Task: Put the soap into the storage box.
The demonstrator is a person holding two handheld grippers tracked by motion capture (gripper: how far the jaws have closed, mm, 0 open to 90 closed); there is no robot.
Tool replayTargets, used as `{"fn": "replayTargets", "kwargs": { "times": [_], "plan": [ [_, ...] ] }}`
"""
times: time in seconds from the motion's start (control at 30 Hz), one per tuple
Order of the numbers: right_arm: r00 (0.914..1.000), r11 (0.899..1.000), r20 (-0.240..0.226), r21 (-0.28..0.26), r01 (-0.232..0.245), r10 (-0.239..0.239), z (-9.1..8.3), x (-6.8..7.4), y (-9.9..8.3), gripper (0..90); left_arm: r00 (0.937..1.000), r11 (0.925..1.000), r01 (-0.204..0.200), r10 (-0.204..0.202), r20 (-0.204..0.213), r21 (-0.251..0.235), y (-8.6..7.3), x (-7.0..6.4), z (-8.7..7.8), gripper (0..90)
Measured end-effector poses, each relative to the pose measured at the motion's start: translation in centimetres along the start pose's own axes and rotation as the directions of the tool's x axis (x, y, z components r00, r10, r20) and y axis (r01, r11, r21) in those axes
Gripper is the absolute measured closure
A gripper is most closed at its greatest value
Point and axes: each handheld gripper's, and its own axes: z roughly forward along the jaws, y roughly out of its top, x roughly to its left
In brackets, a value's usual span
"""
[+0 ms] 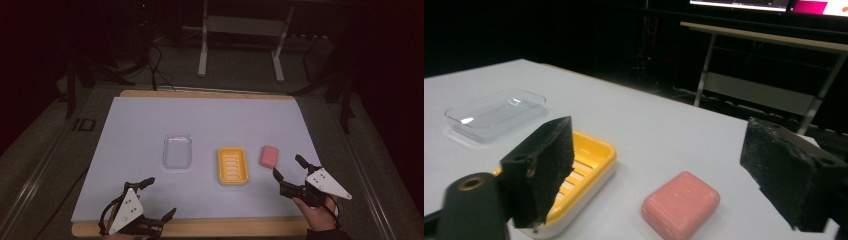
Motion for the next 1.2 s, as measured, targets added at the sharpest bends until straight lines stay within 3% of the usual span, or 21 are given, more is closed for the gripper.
{"fn": "replayTargets", "kwargs": {
  "times": [0.13,0.4,0.5,0.53,0.6,0.73,0.87,0.97,1.07,1.1,1.2],
  "plan": [
    [0.9992,1.000,-0.039,-0.006,-0.013,0.013,0.1,0.1,0.1,12.4,1.0000,1.0000,0.000,0.000,0.002,0.002,0.0,0.0,0.0,0.4],
    [0.9986,1.000,-0.051,0.013,0.009,-0.008,0.6,0.5,0.6,12.4,1.0000,1.0000,0.000,0.000,0.004,0.001,0.0,0.0,0.0,0.4],
    [0.9969,1.000,-0.079,0.031,0.008,-0.005,0.7,0.4,0.7,12.4,1.0000,1.0000,0.000,0.000,0.004,0.002,0.0,0.0,0.0,0.3],
    [0.9937,0.999,-0.112,0.042,-0.001,0.005,0.8,0.3,0.8,12.4,1.0000,1.0000,0.001,-0.001,0.003,0.002,0.0,0.0,0.0,0.4],
    [0.9929,0.998,-0.118,0.053,0.018,-0.011,0.9,0.3,1.0,12.5,1.0000,1.0000,0.001,-0.001,0.002,0.003,0.0,0.0,0.0,0.4],
    [0.9897,0.996,-0.143,0.091,0.013,0.000,1.1,0.2,1.1,12.5,1.0000,1.0000,0.000,0.000,0.002,0.008,0.0,-0.1,0.0,0.4],
    [0.9831,0.976,-0.180,0.207,0.068,-0.031,1.6,0.2,1.0,12.6,1.0000,0.9999,0.000,0.000,-0.001,0.012,-0.1,0.0,0.1,0.4],
    [0.9806,0.948,-0.194,0.304,0.089,-0.030,2.2,0.0,0.7,13.3,1.0000,0.9999,0.002,-0.002,-0.001,0.013,-0.1,0.0,0.1,0.4],
    [0.9797,0.909,-0.200,0.404,0.100,-0.019,2.6,-0.1,0.4,13.3,1.0000,0.9999,0.000,0.000,0.000,0.015,-0.1,0.0,0.1,0.4],
    [0.9797,0.909,-0.200,0.404,0.100,-0.019,2.6,-0.1,0.4,13.3,1.0000,0.9999,0.000,0.000,0.000,0.015,-0.1,0.0,0.1,0.4],
    [0.9822,0.852,-0.187,0.516,0.083,0.017,3.0,-0.3,0.1,13.4,1.0000,0.9999,0.000,0.000,0.000,0.017,-0.1,0.0,0.1,0.4]
  ]
}}
